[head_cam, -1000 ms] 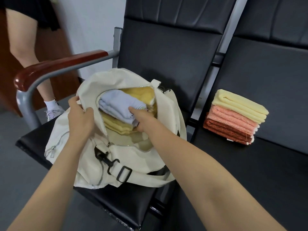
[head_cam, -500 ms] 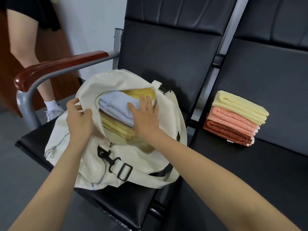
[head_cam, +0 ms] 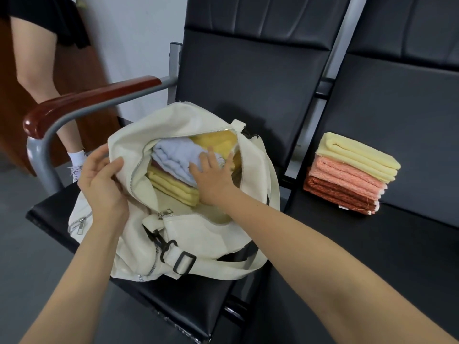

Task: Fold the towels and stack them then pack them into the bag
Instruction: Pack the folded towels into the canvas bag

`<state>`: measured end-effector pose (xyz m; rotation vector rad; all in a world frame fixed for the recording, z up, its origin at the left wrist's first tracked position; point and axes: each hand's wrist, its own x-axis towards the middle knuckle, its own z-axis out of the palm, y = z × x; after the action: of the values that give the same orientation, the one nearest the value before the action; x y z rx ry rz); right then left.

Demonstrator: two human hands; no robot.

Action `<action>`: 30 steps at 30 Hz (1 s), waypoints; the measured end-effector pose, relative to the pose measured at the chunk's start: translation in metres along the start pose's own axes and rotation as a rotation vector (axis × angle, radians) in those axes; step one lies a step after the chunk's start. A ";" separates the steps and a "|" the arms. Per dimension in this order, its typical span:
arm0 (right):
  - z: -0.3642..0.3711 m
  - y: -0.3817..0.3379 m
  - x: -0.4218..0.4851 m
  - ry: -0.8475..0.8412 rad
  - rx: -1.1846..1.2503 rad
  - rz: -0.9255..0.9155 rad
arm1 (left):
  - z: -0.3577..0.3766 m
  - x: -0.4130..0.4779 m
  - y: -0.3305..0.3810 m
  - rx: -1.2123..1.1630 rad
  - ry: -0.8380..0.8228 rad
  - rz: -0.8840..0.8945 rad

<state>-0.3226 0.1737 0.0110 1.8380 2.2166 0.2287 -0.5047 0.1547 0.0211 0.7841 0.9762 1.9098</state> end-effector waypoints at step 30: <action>-0.019 0.121 -0.096 0.260 0.980 0.083 | 0.099 -0.085 -0.040 0.660 -0.490 0.131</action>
<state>-0.1977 0.1039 0.0722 2.4454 2.6846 -0.7941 -0.3713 0.1266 0.0241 1.6385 1.2606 1.3716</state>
